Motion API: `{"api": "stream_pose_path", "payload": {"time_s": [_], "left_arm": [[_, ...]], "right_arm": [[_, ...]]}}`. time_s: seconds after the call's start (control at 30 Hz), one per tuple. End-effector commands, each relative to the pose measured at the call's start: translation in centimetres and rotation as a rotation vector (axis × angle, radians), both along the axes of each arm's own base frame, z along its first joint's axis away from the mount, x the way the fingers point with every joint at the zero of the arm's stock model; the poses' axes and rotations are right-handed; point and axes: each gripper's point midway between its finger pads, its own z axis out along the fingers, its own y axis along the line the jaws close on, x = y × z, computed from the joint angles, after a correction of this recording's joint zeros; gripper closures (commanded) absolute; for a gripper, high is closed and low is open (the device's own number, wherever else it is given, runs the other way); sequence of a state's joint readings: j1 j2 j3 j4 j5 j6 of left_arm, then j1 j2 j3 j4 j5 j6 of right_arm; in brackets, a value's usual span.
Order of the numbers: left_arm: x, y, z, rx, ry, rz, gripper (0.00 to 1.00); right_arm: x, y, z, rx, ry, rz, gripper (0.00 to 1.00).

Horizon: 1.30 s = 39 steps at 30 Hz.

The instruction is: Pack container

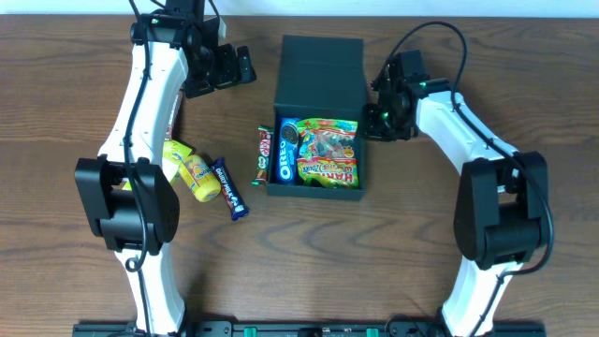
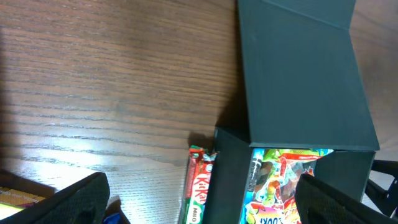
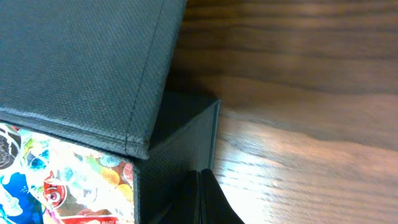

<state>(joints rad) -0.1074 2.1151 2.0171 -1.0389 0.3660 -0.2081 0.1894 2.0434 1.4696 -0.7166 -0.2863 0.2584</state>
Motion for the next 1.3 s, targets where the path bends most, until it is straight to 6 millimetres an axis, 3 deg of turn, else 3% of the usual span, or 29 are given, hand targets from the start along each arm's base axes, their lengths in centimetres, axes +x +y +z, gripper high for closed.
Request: {"api": "stream_pose_path", "payload": {"time_s": [0.0, 0.4, 0.53, 0.63, 0.7, 0.77, 0.97, 1.1, 1.27], "left_arm": [[0.3, 0.3, 1.9, 0.009, -0.051, -0.007, 0.04], [0.3, 0.3, 1.9, 0.016, -0.054, -0.013, 0.04], [0.4, 0.9, 1.7, 0.048, -0.055, -0.007, 0.04], [0.7, 1.8, 1.5, 0.1, -0.065, 0.009, 0.05], [0.8, 2.1, 1.5, 0.121, -0.076, -0.008, 0.05], [0.8, 2.2, 1.5, 0.13, -0.085, -0.03, 0.05], [0.9, 2.4, 1.5, 0.145, -0.098, -0.068, 0.05], [0.8, 2.4, 1.5, 0.145, -0.098, -0.068, 0.05], [0.8, 2.4, 1.5, 0.144, -0.098, -0.068, 0.05]], "right_arm": [[0.4, 1.3, 0.1, 0.043, -0.021, 0.046, 0.99], [1.5, 1.3, 1.2, 0.031, -0.09, 0.116, 0.99], [2.7, 0.7, 6.2, 0.006, -0.152, 0.112, 0.99], [3.7, 3.3, 12.5, 0.029, -0.333, 0.183, 0.99], [3.1, 5.2, 13.0, 0.048, -0.35, 0.238, 0.99], [1.7, 7.5, 11.8, 0.074, -0.31, 0.292, 0.99], [-0.9, 11.9, 6.9, 0.052, -0.192, 0.395, 0.99], [-2.2, 11.5, 2.8, -0.054, -0.082, 0.369, 0.99], [-3.8, 10.5, -0.4, -0.097, 0.037, 0.371, 0.99]]}}
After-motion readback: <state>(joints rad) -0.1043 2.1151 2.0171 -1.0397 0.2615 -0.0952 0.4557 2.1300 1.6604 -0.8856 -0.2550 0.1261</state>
